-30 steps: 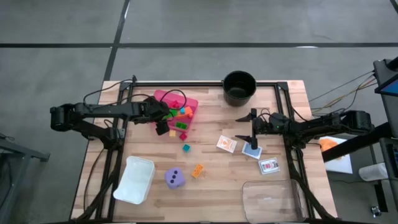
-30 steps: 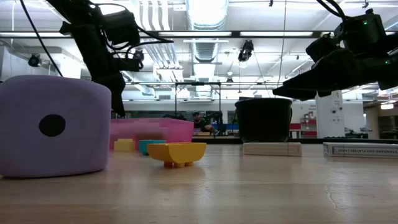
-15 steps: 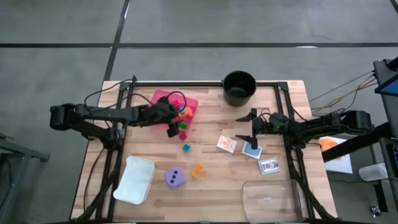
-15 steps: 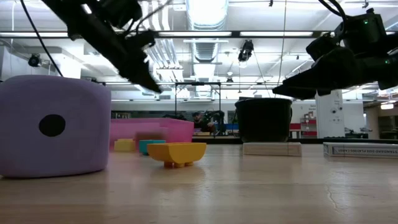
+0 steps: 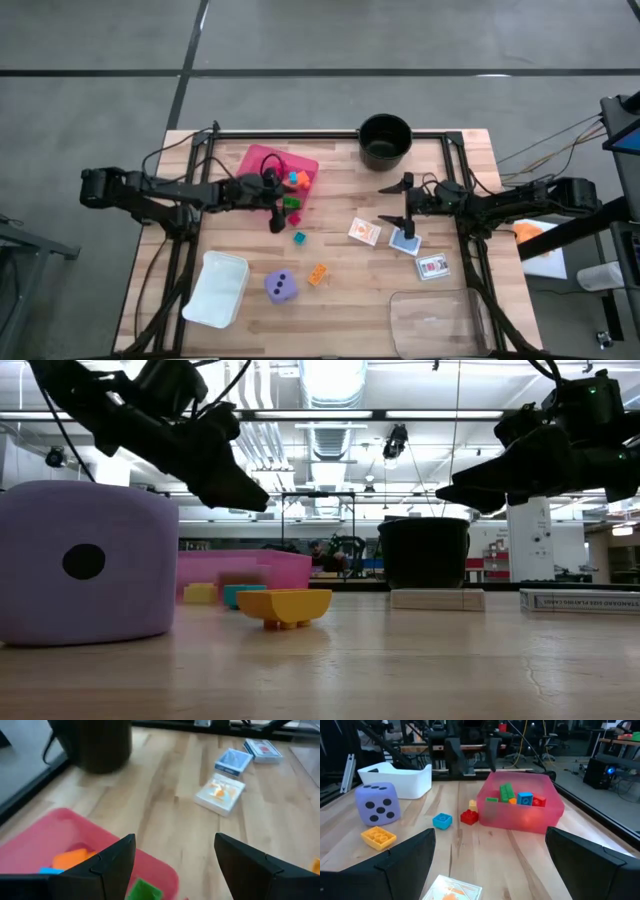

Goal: Pick & Place Toys
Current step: Put the bottom yellow game piece into the red bin

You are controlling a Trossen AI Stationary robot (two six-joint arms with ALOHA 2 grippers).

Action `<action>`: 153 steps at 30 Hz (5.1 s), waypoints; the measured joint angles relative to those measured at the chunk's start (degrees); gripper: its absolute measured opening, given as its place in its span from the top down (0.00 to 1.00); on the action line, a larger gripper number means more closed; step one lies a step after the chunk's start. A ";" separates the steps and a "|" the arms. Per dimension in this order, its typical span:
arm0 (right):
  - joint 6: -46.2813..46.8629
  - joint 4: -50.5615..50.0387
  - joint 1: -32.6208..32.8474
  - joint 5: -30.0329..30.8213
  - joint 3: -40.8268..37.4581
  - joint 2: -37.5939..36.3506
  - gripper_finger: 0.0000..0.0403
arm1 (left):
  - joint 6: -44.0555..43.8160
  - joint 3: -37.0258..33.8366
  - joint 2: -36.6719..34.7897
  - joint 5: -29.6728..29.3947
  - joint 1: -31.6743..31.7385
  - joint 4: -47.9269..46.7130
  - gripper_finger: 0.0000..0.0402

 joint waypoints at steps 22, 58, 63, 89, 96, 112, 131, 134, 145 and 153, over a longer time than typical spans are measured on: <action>0.00 -0.04 0.07 -0.02 0.00 0.00 0.06 | -3.50 11.62 10.63 -4.76 -15.43 -12.66 0.32; 4.27 -6.03 0.09 3.69 -0.02 1.25 0.06 | -37.52 47.82 39.78 -4.09 -26.21 -46.33 0.32; 4.70 -5.77 0.09 3.69 0.00 2.37 0.06 | -38.93 47.71 40.24 -4.58 -26.21 -47.12 0.32; 4.70 -2.44 0.09 3.70 0.00 6.89 0.06 | -39.85 47.26 43.67 -3.91 -26.54 -50.59 0.38; 4.70 -1.10 0.07 3.89 0.00 8.33 0.06 | -37.20 47.26 43.60 -2.72 -26.90 -52.77 0.53; 4.72 -0.83 0.07 3.89 0.00 8.63 0.06 | -22.59 47.10 43.22 -3.80 -27.30 -46.96 0.78; 3.33 8.94 1.18 3.16 0.04 8.09 0.06 | -2.45 25.84 30.76 -15.65 -26.13 5.23 0.78; 2.14 9.03 1.33 2.83 0.02 6.44 0.06 | -2.86 21.18 27.73 -15.69 -24.49 7.04 0.78; 1.43 6.68 1.33 2.14 0.01 -0.76 0.06 | 1.73 9.05 11.76 -15.51 -14.55 7.26 0.78; 1.44 4.90 1.44 1.90 0.00 -1.41 0.06 | -0.17 0.61 4.08 -13.07 -1.99 3.12 0.78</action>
